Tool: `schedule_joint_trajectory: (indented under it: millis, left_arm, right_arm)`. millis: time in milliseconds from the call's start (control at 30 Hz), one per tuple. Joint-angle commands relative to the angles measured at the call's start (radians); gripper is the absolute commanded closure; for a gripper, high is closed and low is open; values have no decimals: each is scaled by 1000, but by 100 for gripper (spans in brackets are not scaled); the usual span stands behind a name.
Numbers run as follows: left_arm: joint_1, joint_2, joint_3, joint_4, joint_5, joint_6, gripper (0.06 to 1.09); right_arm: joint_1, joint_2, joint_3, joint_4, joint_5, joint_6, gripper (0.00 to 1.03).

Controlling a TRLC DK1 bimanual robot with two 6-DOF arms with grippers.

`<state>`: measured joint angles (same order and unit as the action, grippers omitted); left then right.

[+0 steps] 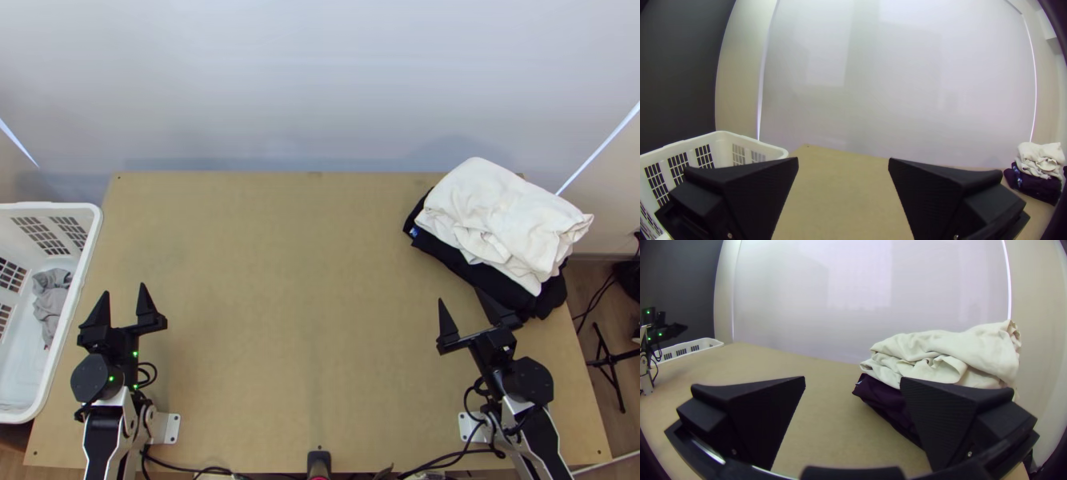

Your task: Fold the t-shirt

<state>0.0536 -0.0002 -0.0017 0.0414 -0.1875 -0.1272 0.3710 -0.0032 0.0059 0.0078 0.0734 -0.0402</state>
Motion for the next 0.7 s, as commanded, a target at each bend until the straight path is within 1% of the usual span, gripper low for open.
schedule_joint_trajectory:
  millis: [0, 567, 667]
  left_arm:
    - [0, -1, 0, 0, 0, -2, 10]
    - [0, 0, 0, 0, 0, -2, 10]
    - [-6, 0, 2, -5, 33, -2, 10]
  right_arm:
    - [0, 0, 0, 0, 0, 0, 4]
    - [0, 0, 0, 0, 0, 0, 4]
    - [0, 0, 0, 0, 0, 0, 4]
